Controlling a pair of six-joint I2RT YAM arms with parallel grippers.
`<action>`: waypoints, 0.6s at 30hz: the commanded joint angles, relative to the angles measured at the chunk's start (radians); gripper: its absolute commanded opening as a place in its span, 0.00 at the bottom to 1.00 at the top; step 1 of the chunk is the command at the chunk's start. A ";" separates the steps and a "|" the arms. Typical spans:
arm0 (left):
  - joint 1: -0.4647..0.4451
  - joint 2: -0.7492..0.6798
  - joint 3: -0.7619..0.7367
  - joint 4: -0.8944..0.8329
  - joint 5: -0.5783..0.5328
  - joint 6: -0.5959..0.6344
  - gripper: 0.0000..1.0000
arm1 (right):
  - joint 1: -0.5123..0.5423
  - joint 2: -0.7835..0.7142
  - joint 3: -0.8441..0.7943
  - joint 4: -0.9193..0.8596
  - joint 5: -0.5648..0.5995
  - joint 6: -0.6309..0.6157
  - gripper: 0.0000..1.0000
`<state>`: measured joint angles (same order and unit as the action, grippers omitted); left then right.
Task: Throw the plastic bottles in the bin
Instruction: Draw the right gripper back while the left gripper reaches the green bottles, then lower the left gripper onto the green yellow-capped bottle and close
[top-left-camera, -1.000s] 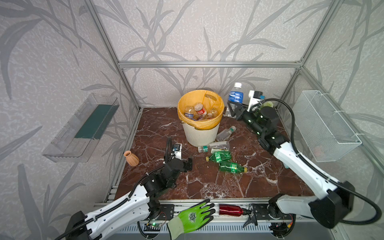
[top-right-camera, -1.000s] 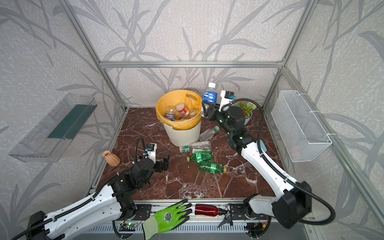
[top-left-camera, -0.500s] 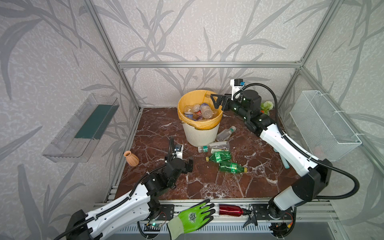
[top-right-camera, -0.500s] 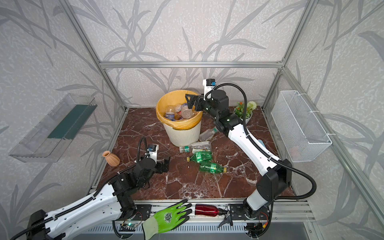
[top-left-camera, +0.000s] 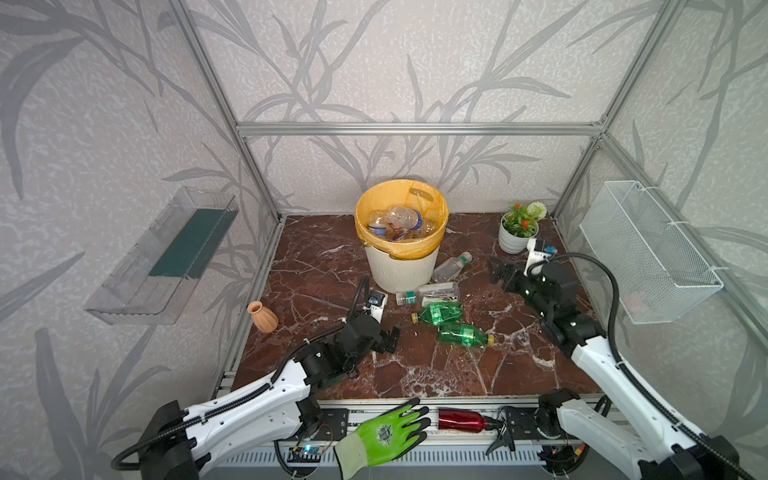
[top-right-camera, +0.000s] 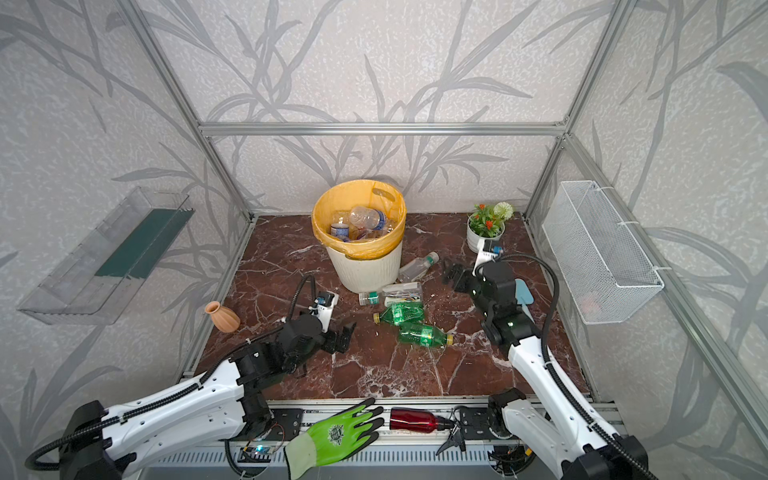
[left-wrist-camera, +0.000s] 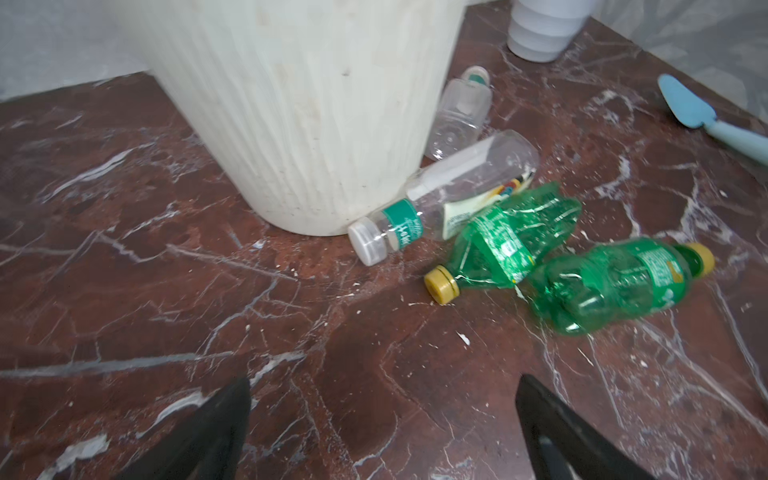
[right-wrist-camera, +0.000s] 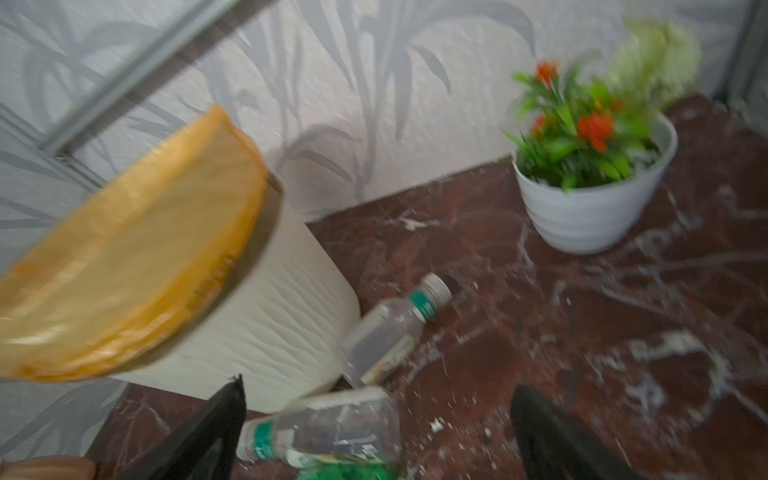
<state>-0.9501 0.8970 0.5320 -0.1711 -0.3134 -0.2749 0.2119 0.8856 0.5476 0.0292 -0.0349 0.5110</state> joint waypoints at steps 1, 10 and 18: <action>-0.046 0.080 0.091 0.021 0.058 0.139 0.99 | -0.083 -0.123 -0.153 0.044 -0.042 0.107 0.99; -0.151 0.482 0.378 -0.018 0.239 0.400 0.94 | -0.155 -0.293 -0.303 0.005 -0.046 0.097 0.99; -0.177 0.790 0.628 -0.122 0.331 0.530 0.86 | -0.227 -0.275 -0.337 0.057 -0.110 0.094 0.99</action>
<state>-1.1240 1.6337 1.0985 -0.2264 -0.0319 0.1623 0.0040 0.6048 0.2287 0.0410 -0.1066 0.6022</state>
